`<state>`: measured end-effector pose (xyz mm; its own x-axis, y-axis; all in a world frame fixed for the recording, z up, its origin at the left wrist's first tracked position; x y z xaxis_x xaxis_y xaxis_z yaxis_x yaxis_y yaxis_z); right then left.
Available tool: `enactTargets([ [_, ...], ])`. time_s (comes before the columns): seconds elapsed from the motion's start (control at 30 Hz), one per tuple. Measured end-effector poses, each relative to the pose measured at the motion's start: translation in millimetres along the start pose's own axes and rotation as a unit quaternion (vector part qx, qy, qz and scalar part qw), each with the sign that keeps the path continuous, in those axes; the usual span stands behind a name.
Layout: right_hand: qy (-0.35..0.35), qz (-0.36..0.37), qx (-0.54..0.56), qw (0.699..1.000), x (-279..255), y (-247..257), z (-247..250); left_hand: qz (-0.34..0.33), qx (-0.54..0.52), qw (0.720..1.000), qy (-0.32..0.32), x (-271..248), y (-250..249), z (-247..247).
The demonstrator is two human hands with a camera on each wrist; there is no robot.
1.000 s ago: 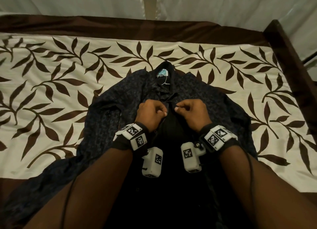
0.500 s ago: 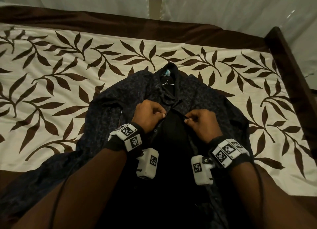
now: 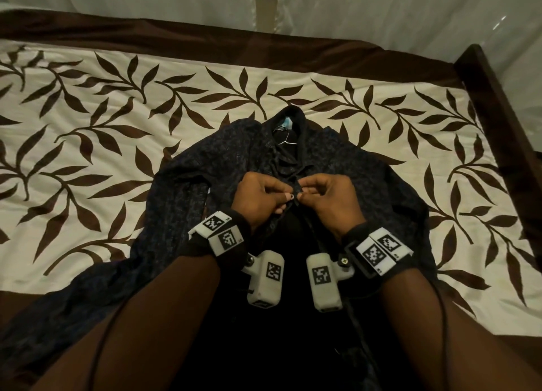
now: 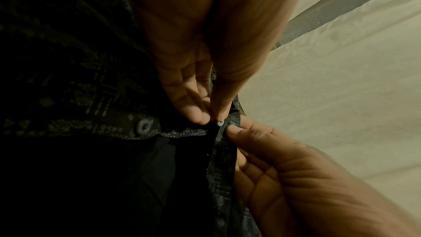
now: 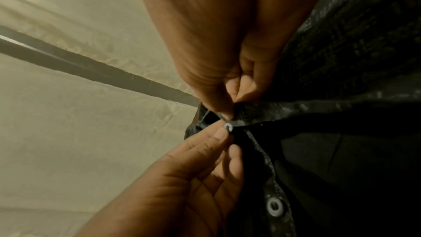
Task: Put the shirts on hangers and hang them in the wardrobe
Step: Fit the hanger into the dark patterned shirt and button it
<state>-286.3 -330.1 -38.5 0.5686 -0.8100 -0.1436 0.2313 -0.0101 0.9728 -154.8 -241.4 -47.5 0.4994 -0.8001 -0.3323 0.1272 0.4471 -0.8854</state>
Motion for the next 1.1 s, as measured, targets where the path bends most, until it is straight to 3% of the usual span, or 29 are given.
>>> enactTargets([
  [0.43,-0.037,-0.042,0.039,0.998,-4.1,-4.6,3.4,-0.005,-0.016,1.0,-0.014,-0.2,2.8,-3.0],
  [0.63,-0.036,0.022,-0.068,0.997,-6.5,4.9,3.3,-0.013,-0.025,1.0,-0.015,-1.4,0.7,-4.1],
  [0.77,-0.022,0.023,-0.065,0.997,-10.2,6.1,0.1,-0.006,-0.031,0.999,-0.016,-3.0,2.1,-4.7],
  [0.97,-0.077,0.036,-0.062,0.994,-13.7,6.8,5.8,-0.012,-0.037,0.999,-0.015,-1.9,-0.8,-5.7],
  [1.1,-0.093,0.102,-0.147,0.979,-14.2,13.6,8.6,-0.013,-0.055,0.998,-0.01,-2.6,-2.5,-4.7],
])
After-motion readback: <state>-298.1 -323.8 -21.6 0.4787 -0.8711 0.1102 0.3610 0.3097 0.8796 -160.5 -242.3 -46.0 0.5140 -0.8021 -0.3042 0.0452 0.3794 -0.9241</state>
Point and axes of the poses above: each hand's wrist, its own x-axis towards the middle knuckle, its own z-axis out of the back of the hand, y = z × x, the point moved 4 cm from there along x, towards the middle knuckle, and after that the axes turned 10 degrees about x, right-handed, at the moved point
